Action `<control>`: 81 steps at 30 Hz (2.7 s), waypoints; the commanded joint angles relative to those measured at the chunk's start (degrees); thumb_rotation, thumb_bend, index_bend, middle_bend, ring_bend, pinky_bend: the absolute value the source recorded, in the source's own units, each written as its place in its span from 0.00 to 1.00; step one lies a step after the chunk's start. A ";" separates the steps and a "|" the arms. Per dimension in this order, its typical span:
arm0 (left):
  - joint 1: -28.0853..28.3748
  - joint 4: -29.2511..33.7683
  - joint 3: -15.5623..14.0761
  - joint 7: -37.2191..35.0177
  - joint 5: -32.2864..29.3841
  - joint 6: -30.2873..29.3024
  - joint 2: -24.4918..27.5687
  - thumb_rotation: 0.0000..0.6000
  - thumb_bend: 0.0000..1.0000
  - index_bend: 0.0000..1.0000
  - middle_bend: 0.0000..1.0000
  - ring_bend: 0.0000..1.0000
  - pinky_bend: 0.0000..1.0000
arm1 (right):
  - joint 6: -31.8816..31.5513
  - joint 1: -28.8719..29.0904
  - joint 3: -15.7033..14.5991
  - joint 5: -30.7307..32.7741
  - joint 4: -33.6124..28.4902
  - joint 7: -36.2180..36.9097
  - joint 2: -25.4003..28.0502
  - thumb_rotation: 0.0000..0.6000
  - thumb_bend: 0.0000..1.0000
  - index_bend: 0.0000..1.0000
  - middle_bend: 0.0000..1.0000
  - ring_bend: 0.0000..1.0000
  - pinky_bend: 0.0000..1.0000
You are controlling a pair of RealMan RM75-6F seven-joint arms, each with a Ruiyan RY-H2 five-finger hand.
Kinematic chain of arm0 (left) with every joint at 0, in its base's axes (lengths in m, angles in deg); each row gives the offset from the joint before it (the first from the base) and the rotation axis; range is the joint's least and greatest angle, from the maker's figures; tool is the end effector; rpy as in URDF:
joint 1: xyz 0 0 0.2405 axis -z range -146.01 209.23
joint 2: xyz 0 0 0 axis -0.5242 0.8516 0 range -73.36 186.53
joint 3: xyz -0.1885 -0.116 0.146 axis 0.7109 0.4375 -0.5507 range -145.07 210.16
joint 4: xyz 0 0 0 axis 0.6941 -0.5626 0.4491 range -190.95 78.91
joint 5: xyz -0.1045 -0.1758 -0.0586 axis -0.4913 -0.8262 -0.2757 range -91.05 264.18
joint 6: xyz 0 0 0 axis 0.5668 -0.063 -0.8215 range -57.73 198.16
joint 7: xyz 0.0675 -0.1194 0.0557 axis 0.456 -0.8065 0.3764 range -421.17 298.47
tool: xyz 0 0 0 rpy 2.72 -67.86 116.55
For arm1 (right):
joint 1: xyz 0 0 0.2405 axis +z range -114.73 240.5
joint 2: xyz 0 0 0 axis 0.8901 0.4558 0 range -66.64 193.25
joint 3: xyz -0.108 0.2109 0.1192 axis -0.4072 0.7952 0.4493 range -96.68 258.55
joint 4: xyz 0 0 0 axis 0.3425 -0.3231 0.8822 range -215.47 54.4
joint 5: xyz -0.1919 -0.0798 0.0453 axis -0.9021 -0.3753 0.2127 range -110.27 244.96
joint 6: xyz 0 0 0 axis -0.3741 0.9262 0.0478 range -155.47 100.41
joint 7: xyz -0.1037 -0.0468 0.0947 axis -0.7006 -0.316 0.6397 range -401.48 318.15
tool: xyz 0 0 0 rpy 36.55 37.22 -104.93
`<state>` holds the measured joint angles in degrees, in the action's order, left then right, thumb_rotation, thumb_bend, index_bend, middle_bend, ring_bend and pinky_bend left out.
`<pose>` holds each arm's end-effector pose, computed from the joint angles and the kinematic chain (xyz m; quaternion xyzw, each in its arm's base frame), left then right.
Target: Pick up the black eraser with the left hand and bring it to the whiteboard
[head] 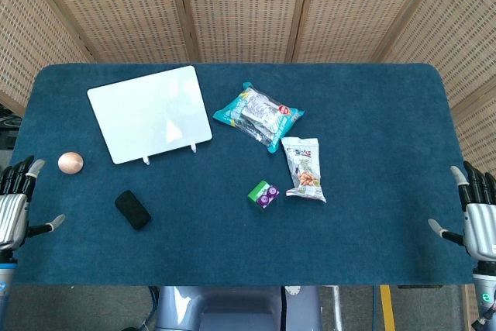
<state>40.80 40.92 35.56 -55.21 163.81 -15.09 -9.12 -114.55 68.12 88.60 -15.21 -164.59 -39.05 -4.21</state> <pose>-0.3075 0.2074 0.1518 -0.5668 -0.4020 -0.3833 0.6084 -0.3412 -0.2062 0.1771 0.5532 -0.3532 0.4075 0.6349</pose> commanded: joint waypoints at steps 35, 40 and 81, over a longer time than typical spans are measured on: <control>20.63 -33.94 -10.39 -15.25 29.36 20.88 -12.56 1.00 0.00 0.09 0.00 0.00 0.03 | 4.18 1.29 -0.23 1.91 -0.71 -1.58 -0.25 1.00 0.00 0.00 0.00 0.00 0.00; 22.05 -33.12 -10.74 -13.78 28.64 23.59 -13.30 1.00 0.00 0.12 0.00 0.00 0.03 | 4.43 1.31 -0.03 2.34 -0.58 -1.03 -0.12 1.00 0.00 0.00 0.00 0.00 0.00; 32.56 -46.74 5.10 7.43 19.17 16.90 -25.92 1.00 0.12 0.60 0.45 0.36 0.42 | 5.12 1.44 -0.37 1.72 -0.38 1.95 0.68 1.00 0.00 0.00 0.00 0.00 0.00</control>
<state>71.35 -3.03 38.83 -50.43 185.09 -0.65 -32.62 -109.46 69.54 88.24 -13.49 -165.00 -37.12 -3.53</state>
